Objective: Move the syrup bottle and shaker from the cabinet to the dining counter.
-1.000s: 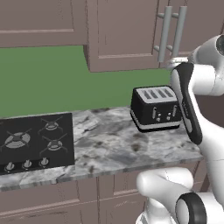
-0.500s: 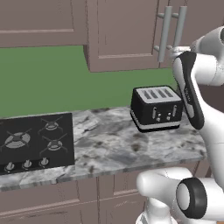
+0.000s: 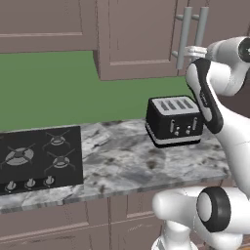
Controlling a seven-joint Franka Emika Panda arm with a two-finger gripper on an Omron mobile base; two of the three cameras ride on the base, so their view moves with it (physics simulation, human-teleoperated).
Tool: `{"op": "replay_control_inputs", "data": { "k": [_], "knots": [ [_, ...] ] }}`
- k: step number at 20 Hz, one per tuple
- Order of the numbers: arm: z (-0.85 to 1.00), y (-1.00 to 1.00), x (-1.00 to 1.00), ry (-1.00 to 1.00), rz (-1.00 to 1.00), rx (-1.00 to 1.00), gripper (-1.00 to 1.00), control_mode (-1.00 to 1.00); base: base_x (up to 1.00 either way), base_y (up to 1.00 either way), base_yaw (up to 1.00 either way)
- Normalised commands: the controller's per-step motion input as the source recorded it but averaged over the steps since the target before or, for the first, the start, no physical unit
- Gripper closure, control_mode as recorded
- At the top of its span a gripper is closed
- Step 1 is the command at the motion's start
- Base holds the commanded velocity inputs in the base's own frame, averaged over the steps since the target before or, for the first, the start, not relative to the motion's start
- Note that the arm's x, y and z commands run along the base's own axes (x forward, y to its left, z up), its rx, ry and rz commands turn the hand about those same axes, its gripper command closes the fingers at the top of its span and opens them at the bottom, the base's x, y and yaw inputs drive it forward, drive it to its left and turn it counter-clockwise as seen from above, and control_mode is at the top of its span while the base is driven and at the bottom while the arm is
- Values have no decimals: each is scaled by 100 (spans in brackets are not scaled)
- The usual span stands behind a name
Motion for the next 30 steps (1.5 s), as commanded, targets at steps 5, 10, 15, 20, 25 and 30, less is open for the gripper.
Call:
{"op": "replay_control_inputs", "data": {
  "k": [5, 10, 15, 20, 25, 30],
  "knots": [
    [-1, 0, 62, -1, 3, 4, -100, -100, 0, 0, 0],
    [-5, 0, 60, 5, 4, 0, -100, -100, 0, 0, 0],
    [-10, 0, 57, 4, 5, 0, 100, -100, 0, 0, 0],
    [-6, 0, 35, 6, 1, 0, 100, -100, 0, 0, 0],
    [-4, 0, 22, 2, 2, 0, 100, -100, 0, 0, 0],
    [0, -15, -24, -1, 6, 0, 100, -100, 0, 0, 0]
  ]
}}
